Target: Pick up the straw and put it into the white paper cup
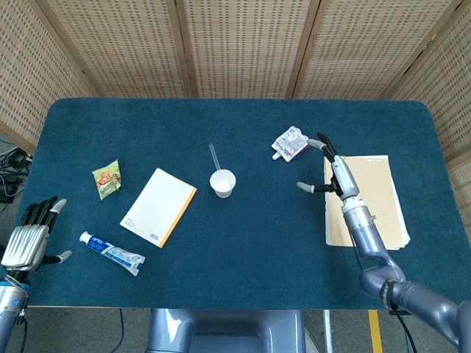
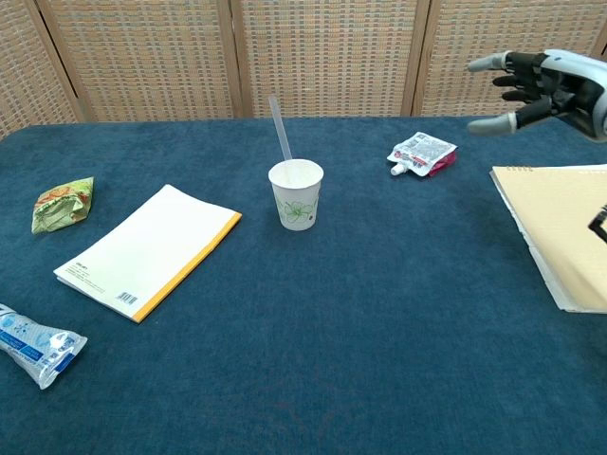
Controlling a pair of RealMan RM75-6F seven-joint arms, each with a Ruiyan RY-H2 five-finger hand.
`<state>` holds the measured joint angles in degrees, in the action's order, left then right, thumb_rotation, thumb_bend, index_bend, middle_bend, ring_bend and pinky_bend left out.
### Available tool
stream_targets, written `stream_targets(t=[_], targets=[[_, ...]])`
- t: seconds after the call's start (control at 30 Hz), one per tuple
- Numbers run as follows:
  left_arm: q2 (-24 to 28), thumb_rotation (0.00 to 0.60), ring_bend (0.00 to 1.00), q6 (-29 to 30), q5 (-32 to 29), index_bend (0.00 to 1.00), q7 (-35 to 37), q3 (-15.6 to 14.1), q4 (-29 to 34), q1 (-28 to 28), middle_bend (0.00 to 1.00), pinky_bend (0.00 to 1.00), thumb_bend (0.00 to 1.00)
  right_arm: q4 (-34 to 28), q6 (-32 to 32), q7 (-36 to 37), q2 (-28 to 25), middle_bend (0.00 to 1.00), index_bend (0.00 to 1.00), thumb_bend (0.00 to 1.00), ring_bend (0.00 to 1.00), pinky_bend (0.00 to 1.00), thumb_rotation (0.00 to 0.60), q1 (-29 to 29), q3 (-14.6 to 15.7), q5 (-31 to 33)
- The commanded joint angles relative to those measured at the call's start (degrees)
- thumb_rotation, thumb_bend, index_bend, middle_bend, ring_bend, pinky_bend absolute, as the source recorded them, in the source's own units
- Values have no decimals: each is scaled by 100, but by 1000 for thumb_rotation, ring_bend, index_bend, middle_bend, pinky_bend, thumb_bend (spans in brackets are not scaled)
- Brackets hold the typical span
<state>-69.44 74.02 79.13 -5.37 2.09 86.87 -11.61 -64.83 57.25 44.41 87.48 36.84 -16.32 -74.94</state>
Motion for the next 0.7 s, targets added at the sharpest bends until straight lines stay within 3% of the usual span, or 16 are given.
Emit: stream_targets(t=[0.03, 0.13, 0.33, 0.5, 0.7], targets=[[6, 600, 0, 46, 40, 0, -28, -10, 34, 14, 0, 0, 0, -722, 510, -1443, -666, 0, 164, 165, 0, 0, 600, -712, 556, 20], [12, 600, 0, 107, 104, 0, -63, -14, 77, 20, 0, 0, 0, -915, 883, -2569, -886, 0, 145, 159, 0, 0, 600, -1072, 813, 105], [19, 600, 0, 282, 232, 0, -204, -55, 139, 80, 0, 0, 0, -1227, 1901, -4019, -1109, 0, 107, 159, 0, 0, 600, -1751, 1100, 98], [-7, 600, 0, 474, 365, 0, -407, -78, 196, 133, 0, 0, 0, -1397, 2492, -4380, -1243, 0, 103, 159, 0, 0, 600, -2217, 1310, -79], [-6, 600, 0, 664, 483, 0, -639, -97, 327, 194, 0, 0, 0, -1291, 2779, -4616, -1271, 0, 96, 159, 0, 0, 600, -2529, 1492, -291]])
